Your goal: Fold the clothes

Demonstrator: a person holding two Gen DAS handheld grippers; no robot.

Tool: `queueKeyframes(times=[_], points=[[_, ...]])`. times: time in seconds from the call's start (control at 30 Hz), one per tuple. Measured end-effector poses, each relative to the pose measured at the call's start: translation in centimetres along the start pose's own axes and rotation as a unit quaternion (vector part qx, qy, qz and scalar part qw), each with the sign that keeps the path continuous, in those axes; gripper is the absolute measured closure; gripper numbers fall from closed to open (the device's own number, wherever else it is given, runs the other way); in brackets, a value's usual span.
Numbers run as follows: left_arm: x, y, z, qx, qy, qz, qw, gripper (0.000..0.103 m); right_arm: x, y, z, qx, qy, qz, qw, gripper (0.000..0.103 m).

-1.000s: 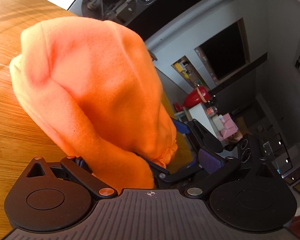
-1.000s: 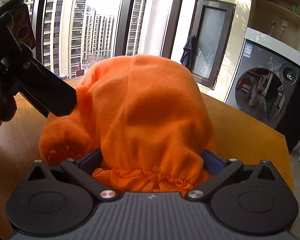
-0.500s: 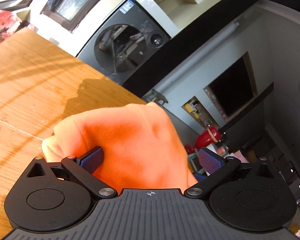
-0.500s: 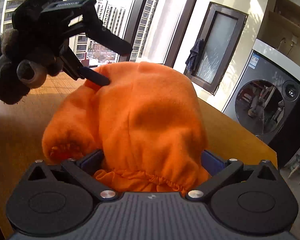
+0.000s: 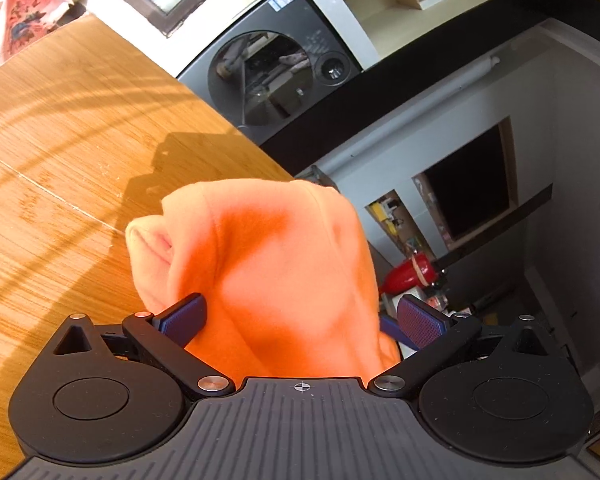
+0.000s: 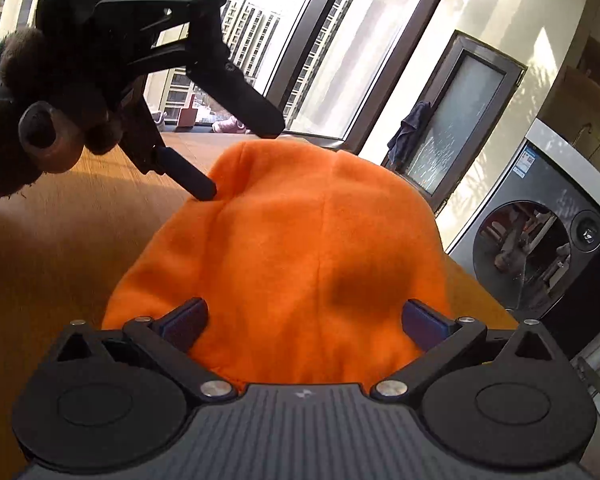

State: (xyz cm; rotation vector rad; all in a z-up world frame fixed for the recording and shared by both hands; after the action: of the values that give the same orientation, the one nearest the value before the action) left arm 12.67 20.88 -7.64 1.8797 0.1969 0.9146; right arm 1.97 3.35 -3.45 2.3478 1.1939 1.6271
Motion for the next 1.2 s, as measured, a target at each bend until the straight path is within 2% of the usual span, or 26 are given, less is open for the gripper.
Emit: queueKeyframes(times=[0.07,0.17,0.23,0.3,0.37,0.4,0.43,0.47,0.5,0.57,0.6,0.77,0.8,0.9,0.93,1.0,1.07,1.1,1.13,1.17,1.2], points=[[0.1,-0.3,-0.9,0.007,0.017,-0.007,0.9998,0.0,0.4,-0.1,-2.0,0.025,0.033,-0.001,0.999,0.0],[0.5,-0.8,-1.0,0.005,0.039,-0.027,0.9989,0.0,-0.2,-2.5,-3.6,0.045,0.049,-0.056,0.996,0.0],[0.7,-0.9,-0.6,0.001,0.043,-0.042,0.9982,0.0,-0.9,-4.5,-3.3,0.039,0.046,-0.086,0.994,0.0],[0.7,-0.5,-0.2,-0.002,0.036,-0.043,0.9984,0.0,-1.5,-6.0,-2.7,0.016,0.05,-0.119,0.991,0.0],[0.5,0.0,-0.4,0.002,0.032,-0.032,0.999,0.0,-1.9,-6.8,-2.2,-0.015,0.058,-0.153,0.986,0.014],[0.5,0.1,-0.7,0.004,0.033,-0.028,0.9991,0.0,-1.7,-6.3,-1.9,-0.034,0.061,-0.166,0.984,0.034],[0.6,0.2,-1.0,0.005,0.037,-0.026,0.9989,0.0,-1.1,-5.5,-2.0,-0.05,0.068,-0.166,0.983,0.049],[0.8,0.3,-1.4,0.006,0.043,-0.025,0.9987,0.0,-0.5,-4.6,-2.1,-0.065,0.075,-0.166,0.981,0.054],[1.0,0.3,-1.8,0.006,0.048,-0.025,0.9985,0.0,0.0,-3.8,-2.3,-0.079,0.081,-0.166,0.98,0.064],[1.4,0.4,-2.5,0.008,0.06,-0.023,0.9979,0.0,1.0,-2.6,-2.8,-0.096,0.09,-0.175,0.976,0.067],[1.6,0.7,-2.6,0.006,0.063,-0.019,0.9978,0.0,1.1,-2.6,-2.9,-0.108,0.094,-0.199,0.969,0.069],[2.8,4.0,-1.8,-0.036,0.06,0.025,0.9972,0.0,-1.7,-5.6,-1.8,-0.134,0.101,-0.348,0.922,0.072],[3.0,4.7,-1.4,-0.047,0.057,0.033,0.9967,0.0,-2.4,-6.5,-1.3,-0.121,0.094,-0.369,0.916,0.074],[3.2,5.9,0.4,-0.074,0.042,0.05,0.9951,0.0,-3.8,-8.8,0.2,-0.069,0.072,-0.392,0.915,0.075],[3.2,5.4,1.4,-0.069,0.033,0.048,0.996,0.0,-4.0,-9.2,0.5,-0.058,0.066,-0.392,0.916,0.077],[3.0,4.0,3.5,-0.052,0.012,0.039,0.9979,0.0,-3.4,-8.7,0.6,-0.049,0.059,-0.364,0.928,0.076],[2.4,2.0,5.1,-0.025,-0.011,0.011,0.9996,0.0,-1.9,-7.1,0.0,-0.024,0.045,-0.302,0.952,0.075],[1.8,1.0,5.7,-0.017,-0.022,-0.002,0.9996,0.0,-1.0,-6.1,-0.5,-0.009,0.039,-0.267,0.963,0.069],[1.2,0.4,6.0,-0.013,-0.028,-0.006,0.9995,0.0,0.0,-4.7,-1.2,0.012,0.038,-0.223,0.974,0.056],[0.8,0.2,6.0,-0.013,-0.03,-0.005,0.9995,0.0,1.0,-3.2,-1.9,0.029,0.037,-0.179,0.983,0.046],[0.4,0.0,6.0,-0.013,-0.032,-0.003,0.9994,0.0,1.9,-1.6,-2.5,0.038,0.042,-0.138,0.989,0.029]])
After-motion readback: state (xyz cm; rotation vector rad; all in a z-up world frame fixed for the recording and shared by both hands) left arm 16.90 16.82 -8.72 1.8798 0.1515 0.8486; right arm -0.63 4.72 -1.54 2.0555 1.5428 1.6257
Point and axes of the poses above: each gripper's, at about its wrist camera, not at the fingertips, and z roughly the way its jaws point, y to its right, x to its top, the point moved 4 cm from there along z, roughly the way its jaws point, and after that the axes turned 11 degrees about -x, right-handed, at the moved point
